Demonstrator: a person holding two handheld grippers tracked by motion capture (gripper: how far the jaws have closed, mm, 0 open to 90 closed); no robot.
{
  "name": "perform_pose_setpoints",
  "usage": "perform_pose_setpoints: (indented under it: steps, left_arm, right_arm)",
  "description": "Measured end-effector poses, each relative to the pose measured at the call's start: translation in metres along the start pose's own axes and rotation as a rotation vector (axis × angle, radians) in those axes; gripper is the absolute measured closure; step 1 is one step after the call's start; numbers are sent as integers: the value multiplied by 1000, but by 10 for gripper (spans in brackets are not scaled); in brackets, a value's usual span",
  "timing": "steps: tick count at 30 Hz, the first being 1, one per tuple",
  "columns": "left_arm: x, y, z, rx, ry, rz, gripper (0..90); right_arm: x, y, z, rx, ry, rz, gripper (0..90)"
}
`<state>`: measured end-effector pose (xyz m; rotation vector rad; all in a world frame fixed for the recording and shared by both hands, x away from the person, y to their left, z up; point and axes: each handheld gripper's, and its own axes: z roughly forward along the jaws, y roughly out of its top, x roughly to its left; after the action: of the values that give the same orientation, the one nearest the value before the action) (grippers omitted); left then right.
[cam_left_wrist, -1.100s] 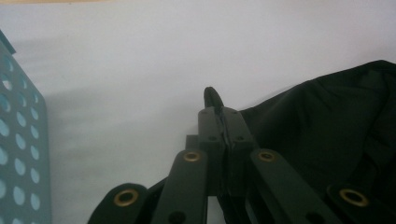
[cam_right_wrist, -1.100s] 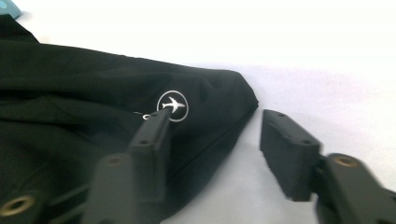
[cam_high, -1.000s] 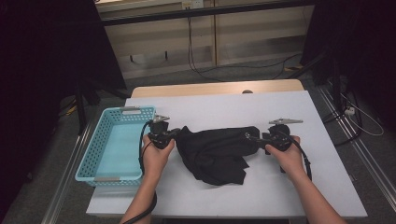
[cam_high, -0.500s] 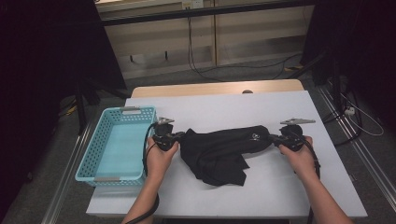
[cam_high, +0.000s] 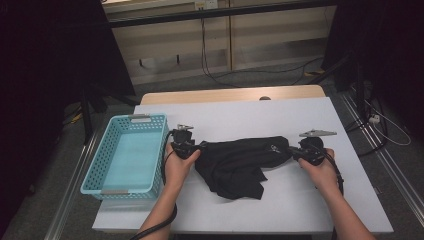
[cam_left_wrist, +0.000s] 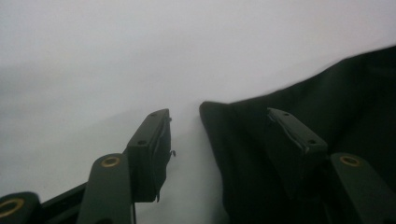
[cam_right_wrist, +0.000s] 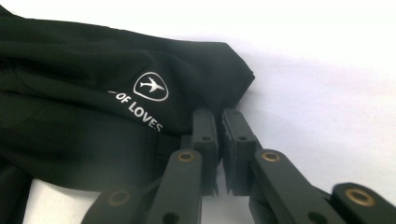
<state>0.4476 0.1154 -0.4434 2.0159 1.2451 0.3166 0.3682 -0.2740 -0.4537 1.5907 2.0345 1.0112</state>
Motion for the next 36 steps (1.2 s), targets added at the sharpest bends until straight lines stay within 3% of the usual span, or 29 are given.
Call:
perform_pose_setpoints:
  steps: [8,9,14,18,21,24,28,30,31,33,36]
  left_arm:
    - [-1,-4,2,23,-20,7,509]
    - [0,-5,3,39,-17,32,508]
    - [-2,-7,5,55,-24,69,530]
    - [-4,-7,4,59,-31,45,572]
    - [-2,-9,4,51,-26,42,716]
    - [-3,-8,4,52,-16,47,754]
    - [-4,-3,0,11,-32,69,862]
    - [-2,5,-9,-62,-56,53,870]
    - [-2,5,-9,-62,-56,53,872]
    - [0,15,-17,-130,-74,33,877]
    - [1,27,-21,-177,-64,51,879]
  right_arm:
    - [2,-1,0,-1,0,-15,842]
    - [2,-2,0,-4,1,-17,842]
    - [3,-1,1,2,-2,-18,839]
    - [4,-2,1,1,-6,-24,837]
    - [4,-2,2,3,-6,-22,837]
    - [4,-2,2,4,-5,-24,837]
    - [4,-1,1,-11,-2,-13,837]
    - [0,1,-2,-43,2,4,838]
    - [-2,3,-3,-52,5,9,839]
    - [-3,7,-5,-64,6,10,843]
    - [-3,16,-6,-100,-5,-8,845]
